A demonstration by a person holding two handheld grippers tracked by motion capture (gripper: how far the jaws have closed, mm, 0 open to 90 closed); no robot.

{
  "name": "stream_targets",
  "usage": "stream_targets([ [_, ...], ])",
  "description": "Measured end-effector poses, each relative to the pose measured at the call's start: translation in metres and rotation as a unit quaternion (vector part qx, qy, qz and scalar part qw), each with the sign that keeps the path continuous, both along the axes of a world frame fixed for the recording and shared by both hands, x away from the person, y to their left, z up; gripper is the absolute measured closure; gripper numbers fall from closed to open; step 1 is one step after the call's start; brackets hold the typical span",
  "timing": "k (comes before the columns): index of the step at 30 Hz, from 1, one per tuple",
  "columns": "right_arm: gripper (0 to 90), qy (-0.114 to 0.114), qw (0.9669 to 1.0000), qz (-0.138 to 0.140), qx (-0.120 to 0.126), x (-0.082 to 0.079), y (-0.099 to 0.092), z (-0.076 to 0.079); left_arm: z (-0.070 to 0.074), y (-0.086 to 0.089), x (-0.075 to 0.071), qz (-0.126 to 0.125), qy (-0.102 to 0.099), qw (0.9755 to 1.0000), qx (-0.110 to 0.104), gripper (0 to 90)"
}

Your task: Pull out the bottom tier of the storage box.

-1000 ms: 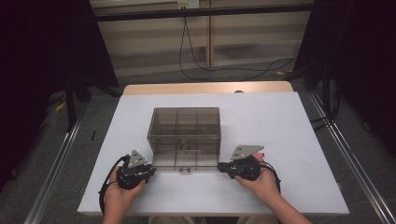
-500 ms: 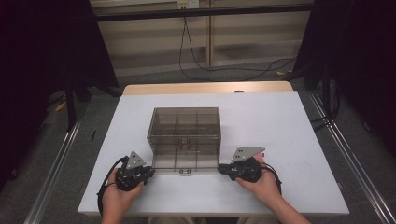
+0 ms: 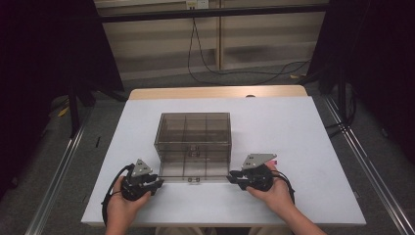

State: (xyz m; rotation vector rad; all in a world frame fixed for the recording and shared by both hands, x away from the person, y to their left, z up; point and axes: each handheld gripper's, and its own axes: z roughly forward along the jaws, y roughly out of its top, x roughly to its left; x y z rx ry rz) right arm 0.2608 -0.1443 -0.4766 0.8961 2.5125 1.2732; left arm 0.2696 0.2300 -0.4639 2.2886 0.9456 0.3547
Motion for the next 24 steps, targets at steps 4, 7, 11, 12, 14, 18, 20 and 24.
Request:
stream_targets([
  [4,78.1,0.003,1.0000,0.002,-0.001,0.0003,-0.0004,0.0005,0.0001,-0.0012,0.0001,-0.005,-0.002,1.0000,0.004,69.7],
  [7,80.6,0.003,0.9999,0.009,-0.008,-0.0007,-0.0013,-0.0003,-0.0001,-0.0008,0.0003,-0.006,-0.003,1.0000,0.006,70.8],
  [11,82.9,0.003,0.9998,0.017,-0.014,-0.0017,-0.0014,-0.0029,0.0000,0.0001,-0.0001,-0.003,-0.002,1.0000,0.005,73.2],
  [12,83.2,0.005,0.9998,0.017,-0.012,-0.0019,-0.0013,-0.0035,0.0002,0.0007,0.0002,-0.005,-0.003,1.0000,0.008,73.6],
  [14,83.8,0.005,0.9998,0.016,-0.012,-0.0024,-0.0012,-0.0039,0.0002,0.0008,-0.0001,-0.002,-0.003,1.0000,0.004,74.8],
  [18,84.1,0.002,0.9998,0.017,-0.011,-0.0033,-0.0013,-0.0041,0.0004,0.0020,-0.0001,-0.004,-0.002,1.0000,0.005,76.4],
  [20,84.1,0.003,0.9998,0.018,-0.008,-0.0039,-0.0016,-0.0046,0.0009,0.0024,-0.0005,-0.005,0.000,1.0000,0.006,77.0],
  [24,84.2,0.003,0.9998,0.019,-0.008,-0.0052,-0.0017,-0.0047,0.0011,0.0025,-0.0016,-0.002,0.002,1.0000,0.005,77.3],
])
